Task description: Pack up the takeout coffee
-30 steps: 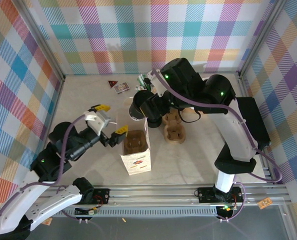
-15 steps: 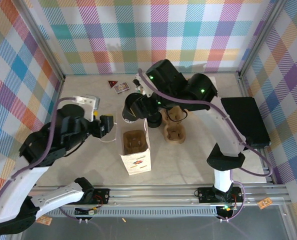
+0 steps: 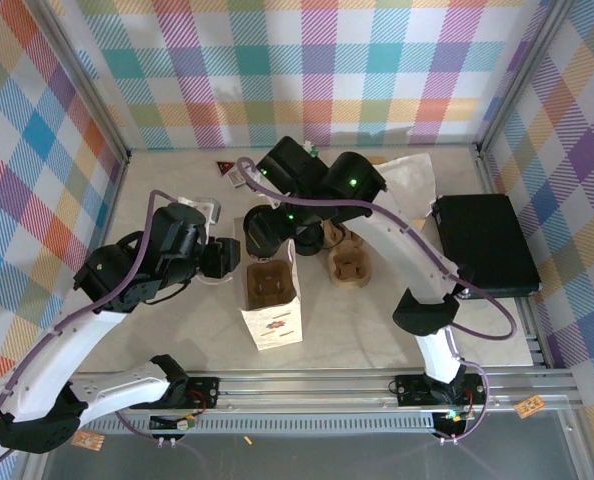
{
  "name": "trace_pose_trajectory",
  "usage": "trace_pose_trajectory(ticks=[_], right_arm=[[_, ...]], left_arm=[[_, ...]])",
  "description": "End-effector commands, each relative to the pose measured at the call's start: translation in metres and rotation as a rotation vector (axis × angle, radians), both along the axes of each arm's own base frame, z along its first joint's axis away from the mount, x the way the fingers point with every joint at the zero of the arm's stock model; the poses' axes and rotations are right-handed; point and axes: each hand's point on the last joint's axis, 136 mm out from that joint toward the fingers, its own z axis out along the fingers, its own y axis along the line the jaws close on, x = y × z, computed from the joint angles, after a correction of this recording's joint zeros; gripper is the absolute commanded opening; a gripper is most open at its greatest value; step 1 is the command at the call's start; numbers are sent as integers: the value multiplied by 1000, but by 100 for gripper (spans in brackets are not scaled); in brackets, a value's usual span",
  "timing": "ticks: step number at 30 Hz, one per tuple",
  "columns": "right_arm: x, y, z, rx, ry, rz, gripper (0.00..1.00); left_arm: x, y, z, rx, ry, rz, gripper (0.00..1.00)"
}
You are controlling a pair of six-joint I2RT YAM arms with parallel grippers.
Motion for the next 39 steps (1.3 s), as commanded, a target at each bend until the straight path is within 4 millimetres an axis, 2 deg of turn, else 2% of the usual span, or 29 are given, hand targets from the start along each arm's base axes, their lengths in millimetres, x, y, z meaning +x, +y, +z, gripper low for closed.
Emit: trace_pose_trajectory(ticks=[1,9,15,21,24,29,35,37,39], right_arm=[[0,-3,-10,-62,-11,-2,47],[5,-1,-31,-138,0,-25,46],[12,6,-44,-144,11,-55,45],[18,12,-53,-118,43,-153,44],[23,12,-60,-125,50,-216,43],[29,15,-81,-151,81,-295,43],[30,24,-100,-170,105,-341,42],[32,28,-107,-183,105,-334,42],[37,29,-112,-199,85,-335,42]], left_arm=[[-10,-4,-12,-20,66,-18,50],[-11,-14,-25,-37,119,-42,50],[-10,-11,-48,17,164,-16,45],[-9,-8,-53,1,136,-1,28],[-9,-9,-53,-21,117,-7,15],[-9,-9,-57,-80,101,18,0],[-12,-9,-68,-126,100,34,0],[-13,-7,-73,-120,103,43,24],[-12,-4,-76,-107,101,53,28]])
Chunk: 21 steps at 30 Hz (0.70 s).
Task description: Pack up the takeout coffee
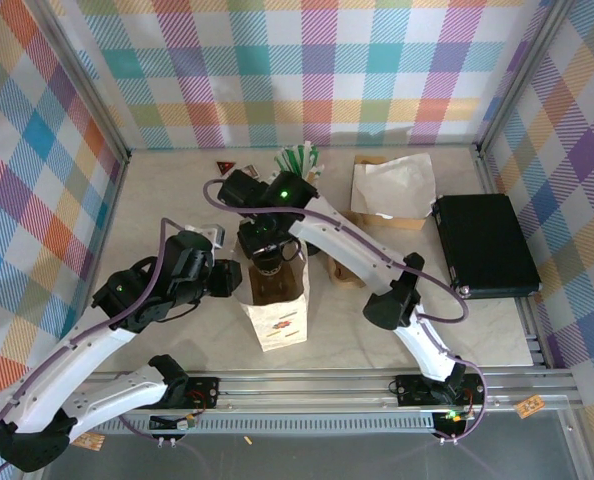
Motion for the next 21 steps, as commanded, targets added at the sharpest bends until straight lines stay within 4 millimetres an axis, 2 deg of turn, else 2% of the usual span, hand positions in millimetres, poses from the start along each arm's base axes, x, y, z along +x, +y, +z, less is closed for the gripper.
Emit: trace_pose_trajectory(ticks=[1,7,9,12,15,18,21], right_arm=[[5,3,-8,-21,-23,-27,42],[7,1,-14,-51,-27,-32,43],[4,0,-9,-38,-19,-41,42],[0,-1,0,-8,-7,-50,42],[-4,-10,7,-19,-14,-74,42],[-6,-18,12,-32,-17,-77,41],[-7,-27,17,-41,-22,-104,42]], left_arm=[[0,3,-9,13,10,14,27],[3,-6,-16,34,24,-29,22],[1,-13,-11,20,31,-72,27],[-1,-20,1,-10,35,-102,27],[-2,-22,16,-40,33,-97,15],[-4,-18,18,-40,63,-69,1],[-4,-13,19,-30,89,-29,0]])
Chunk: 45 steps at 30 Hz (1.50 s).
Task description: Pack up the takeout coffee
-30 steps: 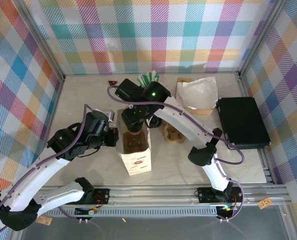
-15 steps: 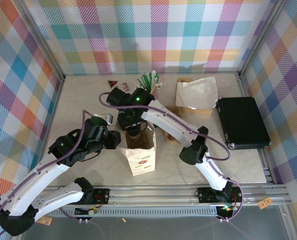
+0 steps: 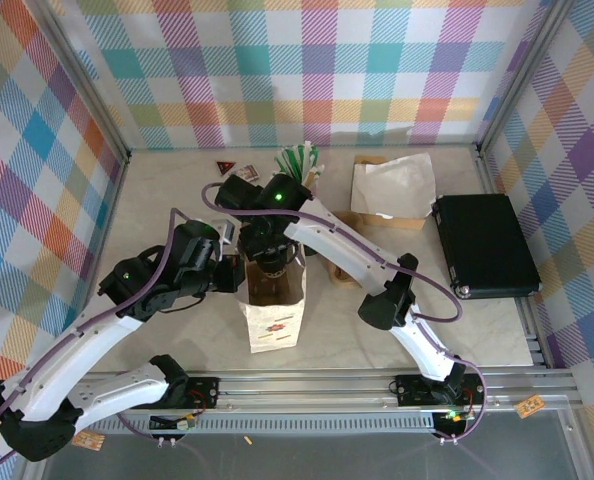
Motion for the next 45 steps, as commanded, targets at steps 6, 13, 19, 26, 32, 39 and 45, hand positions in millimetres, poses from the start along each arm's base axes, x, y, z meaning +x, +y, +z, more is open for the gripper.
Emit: trace_pose_trajectory(ticks=[6,13,19,26,32,39,45], right_arm=[[-11,-28,29,10,-38,-125,42],[-8,-10,39,118,-53,-150,42],[-11,4,26,112,-18,-84,42],[-8,11,21,97,-34,-27,43],[-11,15,9,59,-32,-15,42],[-18,25,-9,14,-18,34,42],[-18,27,-18,-24,-33,53,42]], left_arm=[[10,2,10,-62,47,135,0],[11,18,2,-127,63,301,0],[10,26,0,-114,76,353,0],[11,22,-12,-109,116,384,0],[5,32,-23,-111,118,409,0],[2,25,-28,-117,115,366,0],[0,23,-30,-122,86,319,0]])
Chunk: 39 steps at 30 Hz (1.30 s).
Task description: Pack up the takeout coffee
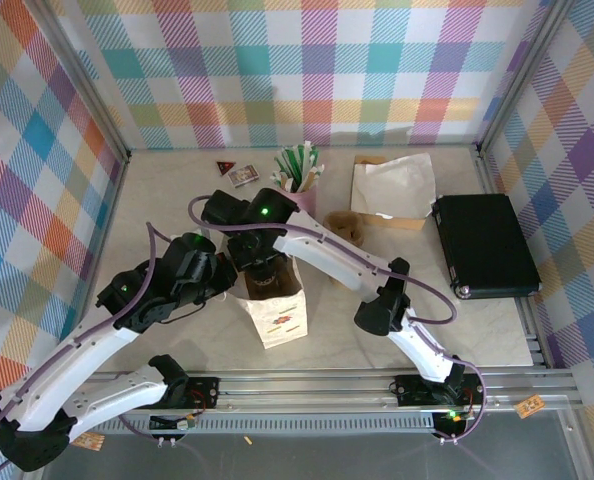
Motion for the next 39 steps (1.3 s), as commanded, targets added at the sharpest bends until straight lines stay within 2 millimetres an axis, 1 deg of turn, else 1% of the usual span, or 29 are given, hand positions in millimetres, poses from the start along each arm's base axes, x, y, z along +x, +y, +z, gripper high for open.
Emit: trace_pose_trajectory(ticks=[1,3,7,9,12,14,16,18,21,24,27,29,33,39], right_arm=[[0,-2,-9,-52,-14,17,42],[1,-4,-13,-66,-16,6,42],[6,-5,-16,-71,-37,-29,42],[9,-4,-14,-57,-49,-35,42],[9,-6,-4,-30,-59,-66,42],[4,-10,2,-16,-46,-86,41],[-4,-11,6,-8,-35,-70,41],[-13,-8,6,-11,-41,-29,41],[-19,-6,1,-20,-43,-9,42],[-16,-2,-2,-8,-53,-5,42],[-14,10,-1,31,-63,21,43],[-12,14,0,46,-71,26,43],[-10,15,-7,45,-61,24,43],[-6,9,-17,27,-40,-6,43]], left_arm=[[-4,-2,-10,35,0,-52,0],[-4,-4,-9,40,-13,-74,0],[-7,-9,-8,36,-45,-134,0],[-10,-9,-7,27,-58,-150,0],[-15,-9,2,-1,-93,-176,0],[-20,-10,11,-13,-117,-215,0],[-24,-11,16,-14,-137,-249,0],[-24,-11,14,-14,-135,-253,0],[-21,-15,6,-12,-117,-249,0],[-20,-16,0,-10,-91,-234,0],[-21,-9,-2,-10,-91,-203,0],[-22,-5,-2,-6,-91,-187,0],[-22,-1,-4,9,-84,-172,0],[-22,0,-1,29,-92,-185,0]])
